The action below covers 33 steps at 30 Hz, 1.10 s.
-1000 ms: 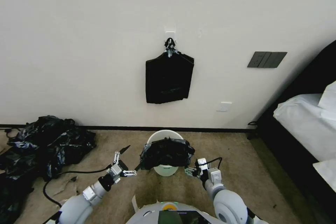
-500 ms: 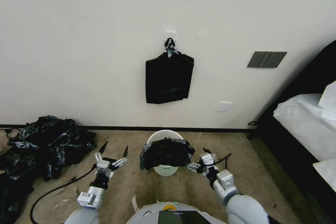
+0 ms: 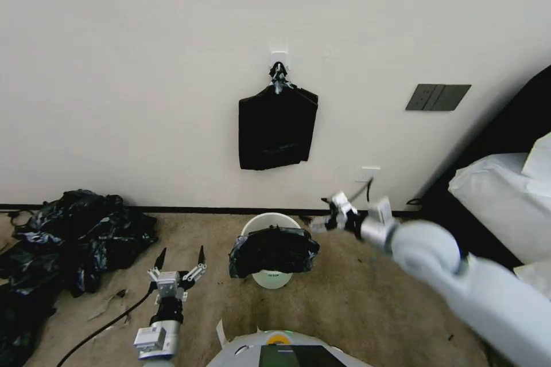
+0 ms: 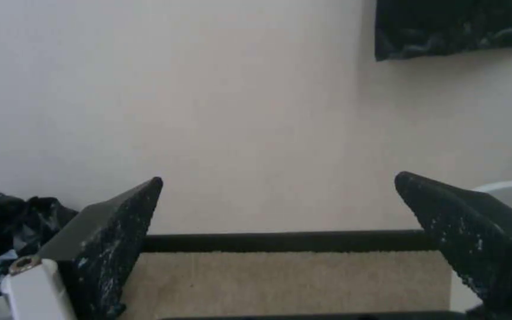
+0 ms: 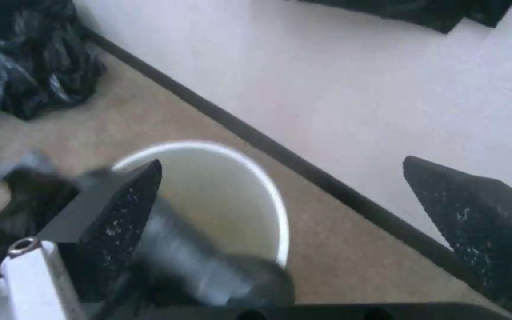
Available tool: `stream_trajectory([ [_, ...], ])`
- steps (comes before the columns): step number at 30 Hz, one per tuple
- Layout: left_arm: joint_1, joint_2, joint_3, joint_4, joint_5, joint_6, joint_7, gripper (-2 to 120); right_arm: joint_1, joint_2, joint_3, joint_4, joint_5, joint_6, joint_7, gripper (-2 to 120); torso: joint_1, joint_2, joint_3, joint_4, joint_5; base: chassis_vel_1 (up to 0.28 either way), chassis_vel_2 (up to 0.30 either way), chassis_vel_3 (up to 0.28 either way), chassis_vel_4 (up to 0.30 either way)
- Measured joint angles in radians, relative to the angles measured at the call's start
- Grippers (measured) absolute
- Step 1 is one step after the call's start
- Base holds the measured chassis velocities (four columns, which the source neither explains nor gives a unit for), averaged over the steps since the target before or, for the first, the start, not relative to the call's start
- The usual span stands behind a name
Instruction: Place a trash bag onto the trash bin.
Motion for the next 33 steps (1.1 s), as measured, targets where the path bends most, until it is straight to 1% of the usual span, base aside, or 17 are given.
stream_trajectory([
  [1, 0.002, -0.007, 0.005, 0.0, 0.012, 0.006, -0.003, 100, 0.119, -0.006, -0.081, -0.073, 0.044, -0.007, -0.031, 100, 0.0, 0.0, 0.0, 0.0002, -0.0005, 0.0, 0.0, 0.0, 0.0],
  [2, 0.002, -0.007, 0.005, 0.0, 0.012, 0.006, -0.003, 100, 0.119, -0.006, -0.081, -0.073, 0.044, -0.007, -0.031, 100, 0.0, 0.0, 0.0, 0.0002, -0.0005, 0.0, 0.0, 0.0, 0.0],
  [5, 0.012, -0.016, 0.014, -0.011, 0.057, 0.035, -0.02, 100, 0.384, -0.003, -0.28, -0.247, 0.09, -0.013, -0.121, 100, 0.0, 0.0, 0.0, -0.0001, -0.0001, 0.0, 0.0, 0.0, 0.0],
  [6, 0.012, -0.016, 0.014, -0.011, 0.057, 0.035, -0.02, 100, 0.384, -0.003, -0.28, -0.247, 0.09, -0.013, -0.121, 100, 0.0, 0.0, 0.0, -0.0001, -0.0001, 0.0, 0.0, 0.0, 0.0],
  [7, 0.016, -0.017, 0.016, -0.016, 0.07, 0.044, -0.025, 100, 0.447, 0.004, -0.334, -0.284, 0.092, -0.012, -0.148, 100, 0.0, 0.0, 0.0, -0.0004, -0.0005, 0.0, 0.0, 0.0, 0.0],
  [8, 0.024, -0.02, 0.018, -0.027, 0.085, 0.059, -0.032, 100, 0.538, 0.022, -0.422, -0.338, 0.09, -0.012, -0.192, 100, 0.0, 0.0, 0.0, 0.0001, -0.0013, 0.0, 0.0, 0.0, 0.0],
  [9, 0.035, -0.025, 0.02, -0.044, 0.101, 0.087, -0.042, 100, 0.632, 0.057, -0.527, -0.399, 0.064, -0.012, -0.254, 100, 0.0, 0.0, 0.0, 0.0, 0.0, 0.0, 0.0, 0.0, 0.0],
  [10, 0.035, -0.025, 0.02, -0.044, 0.101, 0.087, -0.042, 100, 0.632, 0.057, -0.527, -0.399, 0.064, -0.012, -0.254, 100, 0.0, 0.0, 0.0, 0.0, 0.0, 0.0, 0.0, 0.0, 0.0],
  [12, 0.044, -0.034, 0.022, -0.064, 0.122, 0.144, -0.054, 100, 0.756, 0.129, -0.689, -0.48, 0.023, -0.012, -0.338, 100, 0.0, 0.0, 0.0, -0.0002, -0.0002, 0.0, 0.0, 0.0, 0.0],
  [14, 0.044, -0.035, 0.024, -0.066, 0.127, 0.153, -0.058, 100, 0.778, 0.143, -0.716, -0.495, 0.021, -0.011, -0.35, 100, 0.0, 0.0, 0.0, 0.0001, -0.0001, 0.0, 0.0, 0.0, 0.0],
  [15, 0.044, -0.038, 0.03, -0.071, 0.144, 0.169, -0.066, 100, 0.849, 0.194, -0.792, -0.557, 0.01, -0.011, -0.385, 100, 0.0, 0.0, 0.0, 0.0001, -0.0011, 0.0, 0.0, 0.0, 0.0],
  [16, 0.043, -0.041, 0.034, -0.074, 0.153, 0.174, -0.067, 100, 0.885, 0.225, -0.832, -0.596, 0.005, -0.011, -0.4, 100, 0.0, 0.0, 0.0, 0.0003, -0.0011, 0.0, 0.0, 0.0, 0.0],
  [22, 0.033, -0.049, 0.049, -0.081, 0.163, 0.176, -0.067, 100, 0.934, 0.345, -0.941, -0.717, -0.046, -0.009, -0.436, 100, 0.0, 0.0, 0.0, 0.0, -0.0005, 0.0, 0.0, 0.0, 0.0],
  [26, 0.021, -0.039, 0.042, -0.081, 0.156, 0.186, -0.066, 100, 0.928, 0.378, -0.98, -0.739, -0.079, -0.009, -0.448, 100, 0.0, 0.0, 0.0, 0.0, -0.0004, 0.0, 0.0, 0.0, 0.0],
  [29, 0.009, -0.012, 0.035, -0.117, 0.125, 0.254, -0.061, 100, 0.944, 0.397, -1.013, -0.776, -0.088, -0.008, -0.482, 100, 0.0, 0.0, 0.0, -0.0003, -0.0005, 0.0, 0.0, 0.0, 0.0],
  [30, 0.009, -0.012, 0.035, -0.117, 0.125, 0.254, -0.061, 100, 0.944, 0.397, -1.013, -0.776, -0.088, -0.008, -0.482, 100, 0.0, 0.0, 0.0, -0.0003, -0.0005, 0.0, 0.0, 0.0, 0.0],
  [33, 0.003, -0.007, 0.037, -0.144, 0.12, 0.311, -0.057, 100, 0.952, 0.41, -1.027, -0.798, -0.058, -0.008, -0.499, 100, 0.0, 0.0, 0.0, -0.0004, -0.0004, 0.0, 0.0, 0.0, 0.0],
])
